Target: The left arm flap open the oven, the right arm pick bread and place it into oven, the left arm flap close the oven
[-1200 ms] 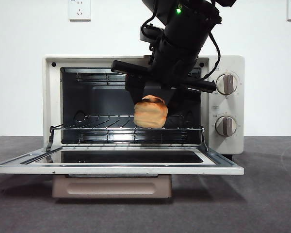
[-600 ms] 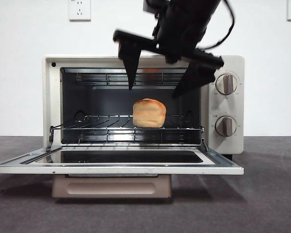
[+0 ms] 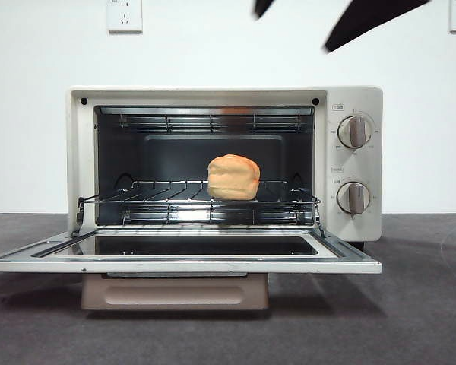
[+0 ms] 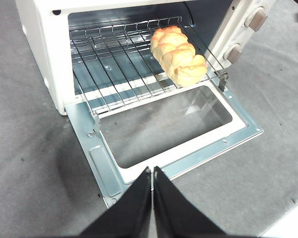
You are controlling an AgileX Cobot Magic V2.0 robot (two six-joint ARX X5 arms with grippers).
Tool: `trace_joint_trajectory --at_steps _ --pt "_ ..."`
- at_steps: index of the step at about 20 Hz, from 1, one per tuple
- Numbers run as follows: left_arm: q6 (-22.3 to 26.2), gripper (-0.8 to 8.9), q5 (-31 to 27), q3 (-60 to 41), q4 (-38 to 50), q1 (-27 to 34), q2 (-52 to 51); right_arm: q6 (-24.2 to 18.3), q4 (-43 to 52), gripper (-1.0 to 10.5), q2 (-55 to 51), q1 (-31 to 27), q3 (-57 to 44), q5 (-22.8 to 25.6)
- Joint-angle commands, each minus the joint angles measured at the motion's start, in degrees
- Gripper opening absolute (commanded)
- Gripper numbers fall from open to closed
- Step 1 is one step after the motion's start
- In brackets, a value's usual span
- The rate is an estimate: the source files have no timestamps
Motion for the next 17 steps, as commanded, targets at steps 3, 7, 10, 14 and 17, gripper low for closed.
trace_joint_trajectory --at_steps 3,7,10,14,17 --pt "-2.1 0.12 0.5 0.3 2.2 -0.2 0.9 -4.9 -3.2 4.5 -7.7 0.2 -0.3 -6.0" --pt "-2.9 0.12 0.5 0.3 3.3 -0.2 1.3 -5.3 -2.1 4.5 -14.3 0.2 -5.9 -9.6" --pt "-2.9 0.12 0.5 0.3 3.4 -0.2 2.5 -5.2 -1.7 4.5 -16.5 0.2 -6.4 -9.6" --pt "-3.0 0.12 0.5 -1.5 7.6 0.4 5.5 -5.3 -1.3 4.5 -17.2 0.2 -6.4 -8.6" --pt "-4.7 0.12 1.8 -5.9 12.4 4.6 8.2 -5.3 -1.9 4.5 -17.2 0.3 -6.4 -8.6"
